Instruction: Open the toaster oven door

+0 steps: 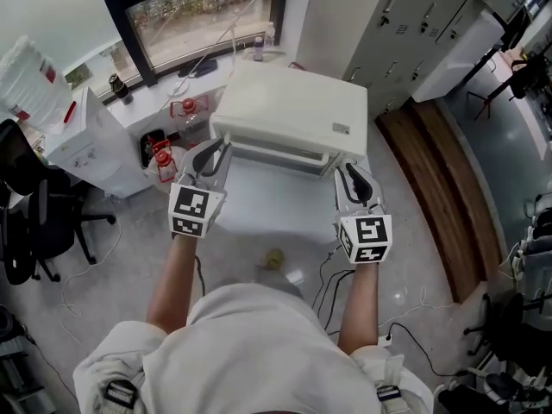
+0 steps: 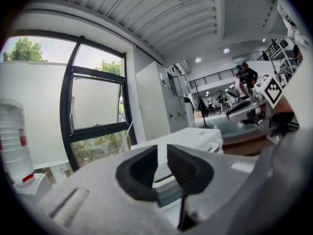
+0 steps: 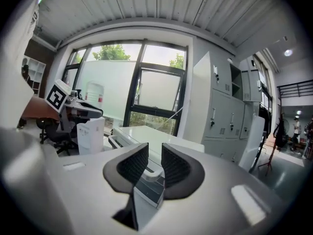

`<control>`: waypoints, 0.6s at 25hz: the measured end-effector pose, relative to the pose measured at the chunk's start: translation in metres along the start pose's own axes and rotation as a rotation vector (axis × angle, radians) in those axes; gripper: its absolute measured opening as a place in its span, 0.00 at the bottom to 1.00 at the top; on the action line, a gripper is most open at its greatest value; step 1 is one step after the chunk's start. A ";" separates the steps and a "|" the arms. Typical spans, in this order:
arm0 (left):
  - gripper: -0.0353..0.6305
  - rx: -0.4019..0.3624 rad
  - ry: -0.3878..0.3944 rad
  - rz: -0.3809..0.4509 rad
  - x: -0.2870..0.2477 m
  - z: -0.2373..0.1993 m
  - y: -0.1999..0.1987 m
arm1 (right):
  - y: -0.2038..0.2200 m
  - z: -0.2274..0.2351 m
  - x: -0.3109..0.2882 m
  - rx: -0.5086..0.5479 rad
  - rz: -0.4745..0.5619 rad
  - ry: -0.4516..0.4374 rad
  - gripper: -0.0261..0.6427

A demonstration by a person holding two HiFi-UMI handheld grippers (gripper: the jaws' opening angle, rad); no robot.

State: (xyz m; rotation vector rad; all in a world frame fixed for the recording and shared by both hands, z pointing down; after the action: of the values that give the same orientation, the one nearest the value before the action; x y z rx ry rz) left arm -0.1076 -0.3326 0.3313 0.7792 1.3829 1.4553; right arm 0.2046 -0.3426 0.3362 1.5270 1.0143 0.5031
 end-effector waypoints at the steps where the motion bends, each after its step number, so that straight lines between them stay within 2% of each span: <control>1: 0.14 -0.004 -0.003 -0.009 -0.005 -0.001 0.000 | 0.002 0.004 -0.006 0.004 -0.001 -0.021 0.15; 15: 0.14 -0.054 0.033 -0.098 -0.058 -0.003 -0.002 | 0.009 0.043 -0.059 0.028 -0.001 -0.170 0.15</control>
State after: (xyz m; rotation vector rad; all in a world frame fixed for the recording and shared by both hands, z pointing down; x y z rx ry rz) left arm -0.0899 -0.3879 0.3383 0.6469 1.3815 1.4291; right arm 0.2097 -0.4148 0.3480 1.5658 0.8928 0.3531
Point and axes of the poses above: the fingertips, and each gripper's own axes: x backward along the fingers, z to its right, y out of its underside, the point moved 9 cm from there along x, backward along the fingers, and after that the axes turned 4 degrees about x, right-handed, at the moved point
